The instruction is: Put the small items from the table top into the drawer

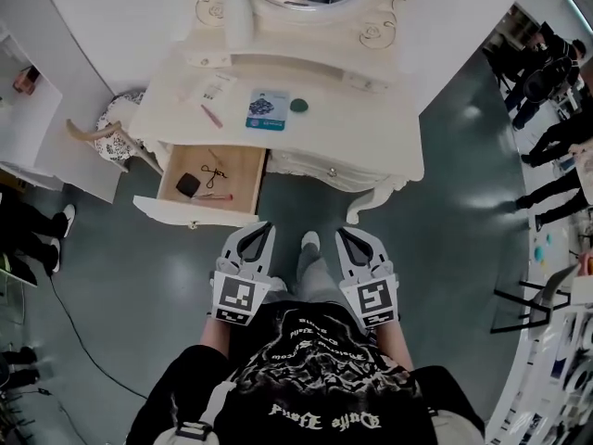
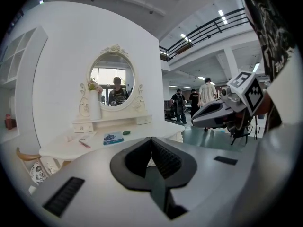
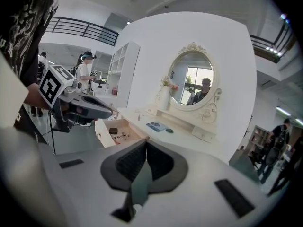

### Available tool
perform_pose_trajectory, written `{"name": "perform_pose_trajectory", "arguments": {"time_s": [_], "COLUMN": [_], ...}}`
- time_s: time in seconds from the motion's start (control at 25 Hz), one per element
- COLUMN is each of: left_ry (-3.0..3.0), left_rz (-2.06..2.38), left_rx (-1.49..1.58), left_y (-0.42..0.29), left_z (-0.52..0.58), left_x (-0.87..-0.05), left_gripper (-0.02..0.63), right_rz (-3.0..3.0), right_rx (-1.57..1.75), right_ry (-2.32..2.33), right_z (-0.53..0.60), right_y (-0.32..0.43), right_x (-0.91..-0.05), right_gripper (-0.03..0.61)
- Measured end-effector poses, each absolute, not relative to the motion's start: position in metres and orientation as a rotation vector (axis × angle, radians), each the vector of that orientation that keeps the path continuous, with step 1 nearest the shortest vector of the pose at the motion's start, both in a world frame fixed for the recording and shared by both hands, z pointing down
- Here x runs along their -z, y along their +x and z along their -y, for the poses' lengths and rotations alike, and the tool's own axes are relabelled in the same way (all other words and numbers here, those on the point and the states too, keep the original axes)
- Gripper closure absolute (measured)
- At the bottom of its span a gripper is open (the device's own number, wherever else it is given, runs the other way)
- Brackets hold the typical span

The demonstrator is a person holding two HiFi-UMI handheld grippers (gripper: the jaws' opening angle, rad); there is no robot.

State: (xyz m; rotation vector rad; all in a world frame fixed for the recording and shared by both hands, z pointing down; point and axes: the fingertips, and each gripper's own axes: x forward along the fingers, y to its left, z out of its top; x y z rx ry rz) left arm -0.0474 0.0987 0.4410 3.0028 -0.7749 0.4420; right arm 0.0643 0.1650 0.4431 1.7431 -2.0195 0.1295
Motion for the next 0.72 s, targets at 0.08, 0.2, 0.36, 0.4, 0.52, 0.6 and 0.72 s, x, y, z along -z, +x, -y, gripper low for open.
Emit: {"name": "perform_pose_trajectory", "arguments": {"time_s": [0.08, 0.2, 0.36, 0.4, 0.52, 0.6, 0.72], "left_ry": [2.99, 2.969, 2.948, 2.943, 2.93, 2.924, 2.911], "left_rz": [0.813, 0.864, 0.914, 0.926, 0.946, 0.949, 0.953], "left_rx": [-0.443, -0.454, -0.463, -0.465, -0.48, -0.491, -0.501], "left_y": [-0.053, -0.059, -0.064, -0.064, -0.061, -0.056, -0.047], "left_z": [-0.093, -0.084, -0.074, -0.07, -0.062, -0.057, -0.047], "left_x": [-0.441, -0.442, -0.441, -0.441, -0.444, -0.445, -0.447], "left_gripper": [0.598, 0.598, 0.598, 0.598, 0.598, 0.598, 0.598], "right_rz": [2.035, 2.061, 2.09, 2.095, 2.107, 2.114, 2.127], "right_rx": [-0.126, -0.12, -0.112, -0.114, -0.135, -0.148, -0.163], "right_ry": [1.726, 1.703, 1.686, 1.68, 1.665, 1.658, 1.648], "right_z": [-0.158, -0.145, -0.131, -0.128, -0.118, -0.11, -0.095], "right_y": [0.063, 0.062, 0.062, 0.063, 0.068, 0.074, 0.083], "right_x": [-0.444, -0.444, -0.443, -0.444, -0.45, -0.453, -0.455], "right_gripper": [0.568, 0.568, 0.568, 0.568, 0.566, 0.567, 0.566]}}
